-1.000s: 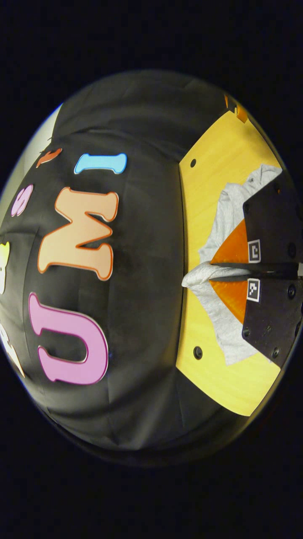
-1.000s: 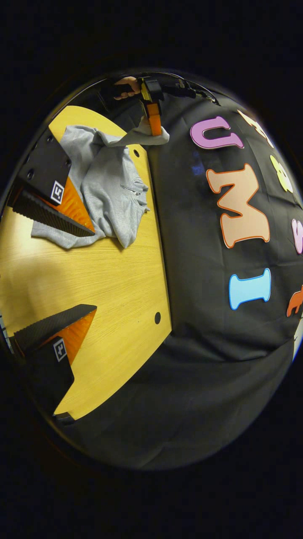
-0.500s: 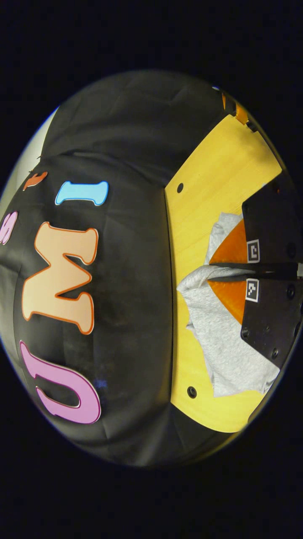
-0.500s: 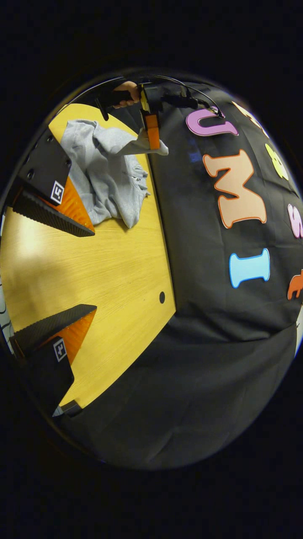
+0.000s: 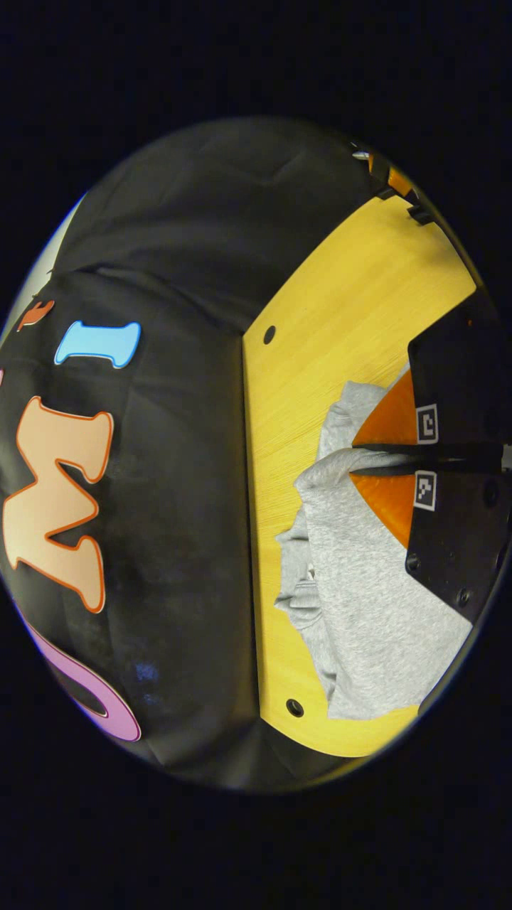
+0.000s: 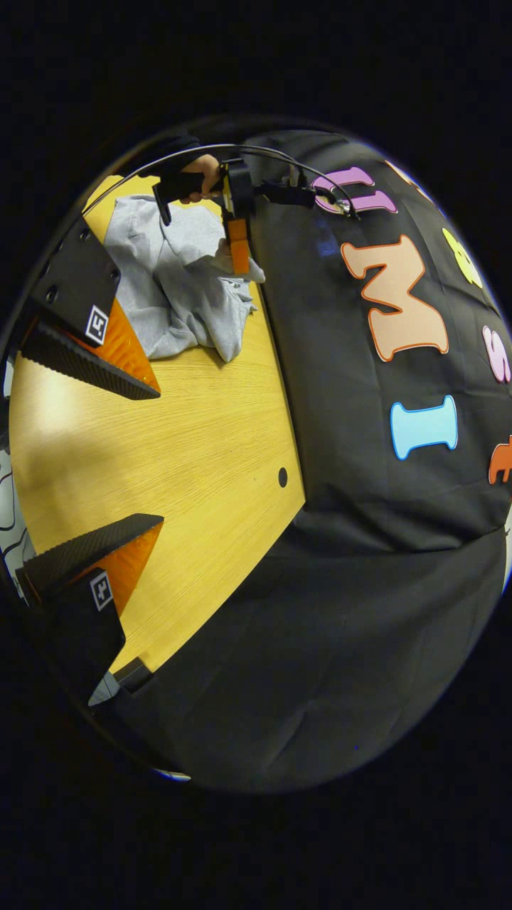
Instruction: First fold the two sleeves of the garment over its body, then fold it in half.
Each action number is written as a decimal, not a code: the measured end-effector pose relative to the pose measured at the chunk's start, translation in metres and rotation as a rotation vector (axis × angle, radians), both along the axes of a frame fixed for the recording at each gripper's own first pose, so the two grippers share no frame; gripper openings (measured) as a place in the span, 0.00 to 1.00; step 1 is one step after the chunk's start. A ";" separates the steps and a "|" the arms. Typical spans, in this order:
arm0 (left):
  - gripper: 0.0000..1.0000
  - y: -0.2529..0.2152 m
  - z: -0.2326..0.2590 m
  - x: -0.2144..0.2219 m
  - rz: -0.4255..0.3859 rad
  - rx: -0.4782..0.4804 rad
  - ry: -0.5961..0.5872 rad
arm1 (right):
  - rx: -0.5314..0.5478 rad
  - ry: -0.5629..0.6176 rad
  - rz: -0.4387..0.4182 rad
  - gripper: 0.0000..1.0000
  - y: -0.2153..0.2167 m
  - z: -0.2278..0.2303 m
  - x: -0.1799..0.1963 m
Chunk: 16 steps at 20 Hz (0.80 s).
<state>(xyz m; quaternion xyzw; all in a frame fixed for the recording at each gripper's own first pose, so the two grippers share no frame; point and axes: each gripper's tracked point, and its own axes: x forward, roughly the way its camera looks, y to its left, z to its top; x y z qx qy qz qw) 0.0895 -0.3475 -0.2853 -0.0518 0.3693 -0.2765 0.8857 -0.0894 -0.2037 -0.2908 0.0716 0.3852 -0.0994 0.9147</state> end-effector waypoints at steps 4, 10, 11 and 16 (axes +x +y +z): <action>0.01 -0.009 -0.032 -0.014 -0.035 0.040 0.066 | -0.010 -0.001 0.005 0.99 -0.005 -0.001 0.003; 0.53 -0.016 -0.040 -0.020 -0.053 0.015 0.097 | -0.003 0.002 0.038 0.96 0.009 -0.003 0.013; 0.68 -0.011 -0.037 -0.020 -0.050 0.026 0.086 | 0.005 0.003 0.046 0.96 0.013 -0.004 0.016; 0.96 0.033 -0.009 -0.008 0.009 0.029 -0.006 | 0.036 -0.011 0.098 0.96 0.044 -0.004 0.040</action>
